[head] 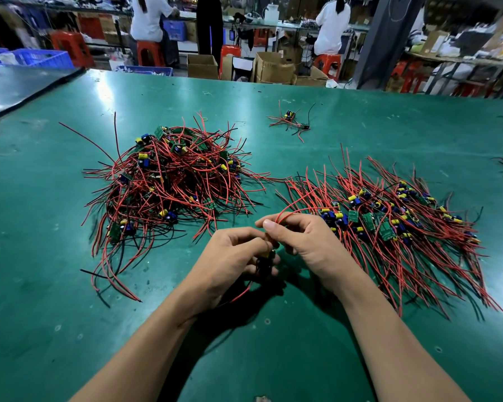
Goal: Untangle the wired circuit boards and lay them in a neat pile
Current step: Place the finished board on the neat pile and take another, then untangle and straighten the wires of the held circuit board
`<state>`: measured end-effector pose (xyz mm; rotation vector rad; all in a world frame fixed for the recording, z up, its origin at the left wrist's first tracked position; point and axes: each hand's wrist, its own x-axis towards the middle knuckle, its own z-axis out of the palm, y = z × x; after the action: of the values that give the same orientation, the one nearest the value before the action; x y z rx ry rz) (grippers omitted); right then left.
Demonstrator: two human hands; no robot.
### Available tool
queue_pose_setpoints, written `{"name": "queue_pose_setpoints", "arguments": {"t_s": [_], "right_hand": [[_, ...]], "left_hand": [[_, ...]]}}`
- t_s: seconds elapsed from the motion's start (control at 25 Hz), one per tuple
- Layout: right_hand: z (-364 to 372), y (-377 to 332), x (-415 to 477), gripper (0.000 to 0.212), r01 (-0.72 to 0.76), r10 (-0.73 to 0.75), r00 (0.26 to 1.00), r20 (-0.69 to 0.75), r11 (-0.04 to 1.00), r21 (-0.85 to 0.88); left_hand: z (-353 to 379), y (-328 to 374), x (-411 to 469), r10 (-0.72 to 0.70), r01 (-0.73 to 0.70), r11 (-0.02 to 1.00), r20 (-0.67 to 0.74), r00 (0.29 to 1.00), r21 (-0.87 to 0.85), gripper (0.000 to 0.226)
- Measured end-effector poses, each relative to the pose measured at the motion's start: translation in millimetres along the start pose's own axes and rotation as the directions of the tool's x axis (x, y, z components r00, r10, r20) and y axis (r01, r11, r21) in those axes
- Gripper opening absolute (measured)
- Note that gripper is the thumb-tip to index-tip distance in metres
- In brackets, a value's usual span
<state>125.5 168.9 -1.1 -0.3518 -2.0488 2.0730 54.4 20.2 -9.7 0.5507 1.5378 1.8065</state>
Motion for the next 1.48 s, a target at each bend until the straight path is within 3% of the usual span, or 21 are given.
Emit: {"name": "queue_pose_setpoints", "arguments": {"t_s": [0.16,0.28,0.44,0.6,0.68,0.84,0.96,1.2,1.28,1.36,1.48], "right_hand": [[1,4,4,0.013,0.092,-0.09,0.996,0.021,0.957,-0.277],[2,2,1,0.019,-0.018,0.031,0.997,0.075,0.985,-0.17],[8,6,2,0.036,-0.049,0.075,0.992,0.098,0.968,-0.246],[12,6,2,0.04,-0.116,0.138,0.981,0.135,0.98,-0.161],[11,3,3,0.036,-0.103,0.115,0.988,0.107,0.988,-0.112],[3,2,6,0.034,0.009,-0.024,0.997,-0.073,0.979,-0.201],[-1,6,7,0.03,0.03,-0.047,0.995,-0.083,0.981,-0.19],[10,5,8,0.058,-0.059,0.037,0.991,-0.129,0.983,-0.172],[12,2,9,0.065,-0.061,0.037,0.986,-0.162,0.988,-0.144],[14,1,9,0.063,-0.058,0.036,0.983,-0.177,0.991,-0.12],[18,4,6,0.054,-0.107,0.099,0.991,-0.086,0.989,-0.099]], "left_hand": [[-5,-4,1,0.054,-0.053,0.986,-0.002,0.999,0.158,0.018],[-3,-6,2,0.099,-0.095,0.977,-0.01,0.995,0.193,0.021],[-5,-5,2,0.146,-0.142,0.967,-0.003,0.989,0.212,0.03],[-6,-4,1,0.133,-0.128,0.963,-0.002,0.991,0.238,0.023],[-9,-3,2,0.081,-0.083,0.978,0.014,0.997,0.194,0.01],[-12,1,2,-0.049,0.041,0.994,0.08,0.996,0.104,0.012],[-12,4,1,-0.052,0.04,0.99,0.083,0.995,0.135,0.011],[-8,4,-1,0.02,-0.022,0.995,0.024,1.0,0.097,0.011],[-5,2,-2,0.074,-0.075,0.977,0.013,0.997,0.198,0.015],[-3,-1,-1,0.135,-0.122,0.95,-0.026,0.991,0.287,0.016],[-4,-4,1,0.21,-0.174,0.949,-0.117,0.971,0.262,0.014]]}}
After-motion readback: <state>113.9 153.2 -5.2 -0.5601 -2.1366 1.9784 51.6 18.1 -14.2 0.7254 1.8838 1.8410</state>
